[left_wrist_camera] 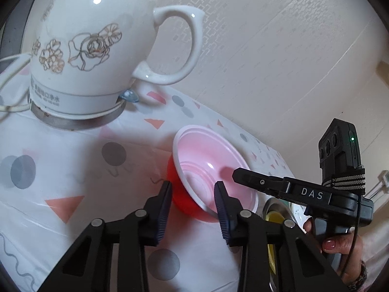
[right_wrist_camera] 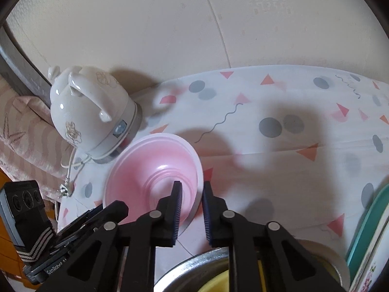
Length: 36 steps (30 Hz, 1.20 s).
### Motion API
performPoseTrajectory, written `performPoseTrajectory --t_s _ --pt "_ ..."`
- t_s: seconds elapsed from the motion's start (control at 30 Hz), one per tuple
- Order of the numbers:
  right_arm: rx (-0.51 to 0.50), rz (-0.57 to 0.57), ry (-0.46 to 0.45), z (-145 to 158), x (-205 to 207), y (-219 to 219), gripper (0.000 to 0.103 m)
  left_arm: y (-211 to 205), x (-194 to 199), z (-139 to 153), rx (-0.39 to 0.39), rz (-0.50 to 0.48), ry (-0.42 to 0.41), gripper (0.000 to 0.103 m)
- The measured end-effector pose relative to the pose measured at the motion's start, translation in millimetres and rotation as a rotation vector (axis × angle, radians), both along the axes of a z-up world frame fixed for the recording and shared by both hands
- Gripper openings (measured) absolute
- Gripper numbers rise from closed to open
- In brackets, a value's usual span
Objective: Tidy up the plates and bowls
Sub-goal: 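Grasp the pink-and-red bowl rim with both grippers and lift it, then carry the pink-and-red bowl with both grippers over the yellow bowl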
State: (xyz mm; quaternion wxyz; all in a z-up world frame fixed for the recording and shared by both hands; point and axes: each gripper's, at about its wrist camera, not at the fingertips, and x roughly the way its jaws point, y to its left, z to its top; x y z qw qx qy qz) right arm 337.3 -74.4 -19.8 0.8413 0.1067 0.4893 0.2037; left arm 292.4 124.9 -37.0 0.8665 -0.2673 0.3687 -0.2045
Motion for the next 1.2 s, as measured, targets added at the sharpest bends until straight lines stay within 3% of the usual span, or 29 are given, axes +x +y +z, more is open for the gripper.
performPoseTrajectory --t_s 0.43,0.83,1.07,1.2 --pt "-0.023 0.003 -0.171 35 -39 -2 0.014 2 -14 20 -0.021 0.008 -0.144 0.032" --pt "0.002 -0.063 -0.285 54 -90 -26 0.014 -17 -29 38 -0.047 -0.081 -0.289 0.032" --pt "0.028 -0.123 -0.307 55 -118 -55 0.014 -55 -49 55 0.053 -0.174 -0.376 0.032" --pt "0.064 -0.181 -0.306 53 -133 -79 0.014 -77 -59 63 0.092 -0.208 -0.364 0.032"
